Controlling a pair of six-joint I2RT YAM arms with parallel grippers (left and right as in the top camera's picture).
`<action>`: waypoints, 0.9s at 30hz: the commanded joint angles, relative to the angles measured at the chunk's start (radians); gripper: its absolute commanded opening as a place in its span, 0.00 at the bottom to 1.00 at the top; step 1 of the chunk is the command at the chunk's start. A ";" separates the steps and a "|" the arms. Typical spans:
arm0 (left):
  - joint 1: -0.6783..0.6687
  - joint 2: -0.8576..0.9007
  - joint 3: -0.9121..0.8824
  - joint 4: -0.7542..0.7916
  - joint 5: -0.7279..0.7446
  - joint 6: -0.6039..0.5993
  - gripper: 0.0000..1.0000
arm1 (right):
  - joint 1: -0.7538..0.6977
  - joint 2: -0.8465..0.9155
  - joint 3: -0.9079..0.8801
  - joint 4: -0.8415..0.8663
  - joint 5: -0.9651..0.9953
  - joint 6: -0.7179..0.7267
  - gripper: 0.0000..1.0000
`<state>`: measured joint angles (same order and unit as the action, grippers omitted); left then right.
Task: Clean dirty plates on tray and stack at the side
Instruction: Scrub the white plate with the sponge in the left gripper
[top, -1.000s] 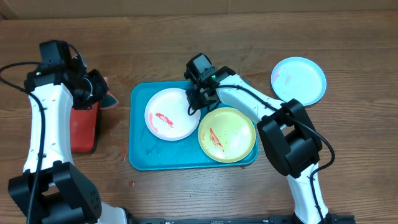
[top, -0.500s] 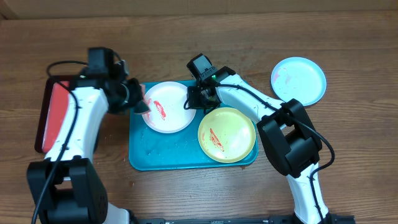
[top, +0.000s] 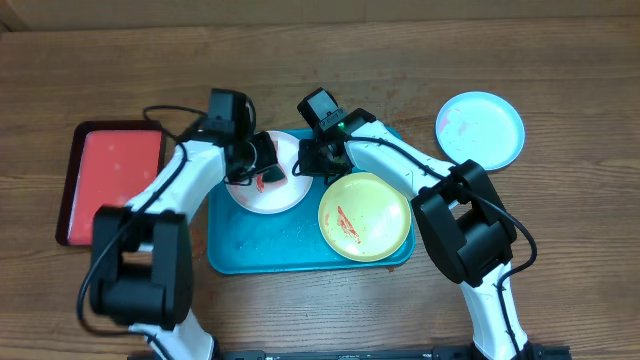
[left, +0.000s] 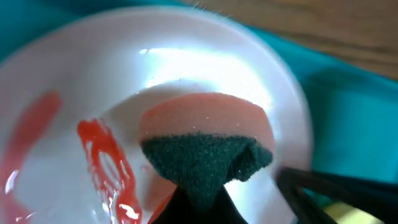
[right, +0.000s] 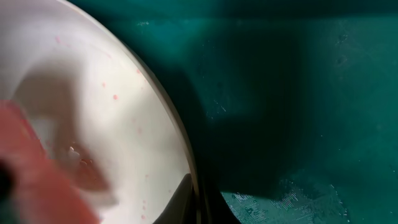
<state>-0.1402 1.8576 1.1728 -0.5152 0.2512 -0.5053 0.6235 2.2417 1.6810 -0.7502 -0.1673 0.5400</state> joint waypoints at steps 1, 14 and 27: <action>0.002 0.076 -0.009 0.008 -0.032 -0.056 0.05 | 0.010 0.031 -0.015 -0.003 0.035 0.014 0.04; 0.073 0.068 0.113 -0.277 -0.528 -0.039 0.04 | 0.010 0.031 -0.015 -0.022 0.070 0.010 0.04; 0.036 0.119 0.187 -0.177 0.045 0.045 0.04 | 0.010 0.031 -0.015 -0.006 0.092 0.010 0.04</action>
<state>-0.0753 1.9320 1.3464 -0.7235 0.1356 -0.4686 0.6415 2.2417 1.6810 -0.7513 -0.1402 0.5499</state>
